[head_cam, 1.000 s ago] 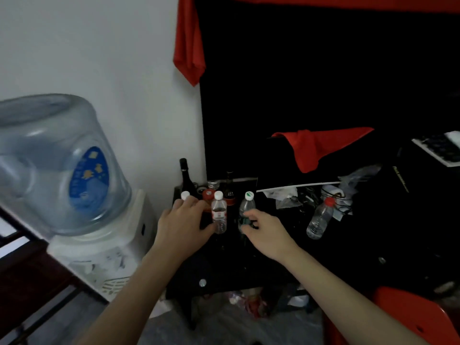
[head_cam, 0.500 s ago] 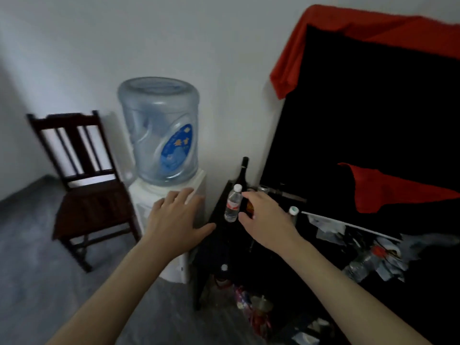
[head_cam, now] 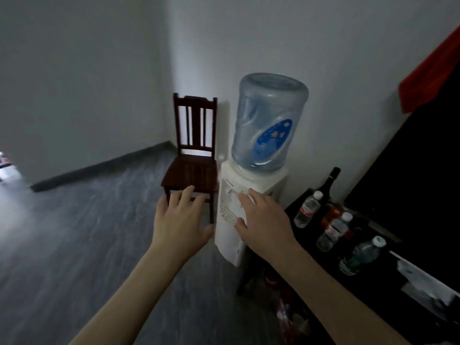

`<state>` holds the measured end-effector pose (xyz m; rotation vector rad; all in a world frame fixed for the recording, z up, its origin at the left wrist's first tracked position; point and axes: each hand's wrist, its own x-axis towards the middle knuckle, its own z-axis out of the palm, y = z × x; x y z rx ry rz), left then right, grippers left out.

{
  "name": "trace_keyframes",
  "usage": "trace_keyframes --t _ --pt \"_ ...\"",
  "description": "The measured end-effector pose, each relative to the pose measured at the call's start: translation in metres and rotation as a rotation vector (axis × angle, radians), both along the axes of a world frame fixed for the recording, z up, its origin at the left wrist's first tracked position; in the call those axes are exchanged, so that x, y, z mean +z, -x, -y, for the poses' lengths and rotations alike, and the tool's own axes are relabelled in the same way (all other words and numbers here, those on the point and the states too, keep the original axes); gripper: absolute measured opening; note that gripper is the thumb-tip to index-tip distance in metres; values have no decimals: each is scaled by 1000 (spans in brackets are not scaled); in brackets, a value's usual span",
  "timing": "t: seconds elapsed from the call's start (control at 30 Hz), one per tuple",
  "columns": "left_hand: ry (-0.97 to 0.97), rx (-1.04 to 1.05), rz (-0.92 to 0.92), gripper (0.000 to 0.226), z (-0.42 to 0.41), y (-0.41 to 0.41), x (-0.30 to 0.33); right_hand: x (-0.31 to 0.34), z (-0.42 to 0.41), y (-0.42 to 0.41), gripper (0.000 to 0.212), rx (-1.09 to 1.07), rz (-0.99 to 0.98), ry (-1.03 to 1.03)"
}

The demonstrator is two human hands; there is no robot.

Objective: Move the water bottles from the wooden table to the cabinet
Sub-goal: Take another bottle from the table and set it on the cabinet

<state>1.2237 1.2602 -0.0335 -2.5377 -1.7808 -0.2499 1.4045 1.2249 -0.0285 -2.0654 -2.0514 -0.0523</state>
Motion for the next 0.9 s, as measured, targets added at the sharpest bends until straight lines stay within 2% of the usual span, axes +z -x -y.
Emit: trace_keyframes --t 0.2,0.63,0.9 --pt "-67 213 40 71 31 85 10 8 -10 91 58 168 48 14" --pt "-11 531 42 72 127 297 -7 -8 39 308 62 510 117 95" --pt "38 763 55 73 188 392 -15 -14 63 420 64 727 123 155"
